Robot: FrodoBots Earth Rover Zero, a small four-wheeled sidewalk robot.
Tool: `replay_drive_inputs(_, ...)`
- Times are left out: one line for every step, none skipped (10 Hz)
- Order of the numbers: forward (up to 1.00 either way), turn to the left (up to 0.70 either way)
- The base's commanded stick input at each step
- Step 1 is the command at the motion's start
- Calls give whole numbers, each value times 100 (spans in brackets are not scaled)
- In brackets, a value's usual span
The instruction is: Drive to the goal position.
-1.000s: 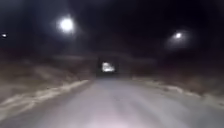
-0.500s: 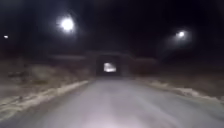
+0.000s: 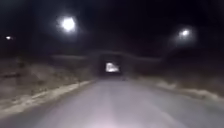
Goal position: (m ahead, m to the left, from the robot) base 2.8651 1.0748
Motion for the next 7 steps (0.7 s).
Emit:
replay_drive_inputs(100,11)
replay_drive_inputs(100,10)
replay_drive_inputs(100,9)
replay_drive_inputs(100,8)
replay_drive_inputs(100,8)
replay_drive_inputs(100,7)
replay_drive_inputs(100,6)
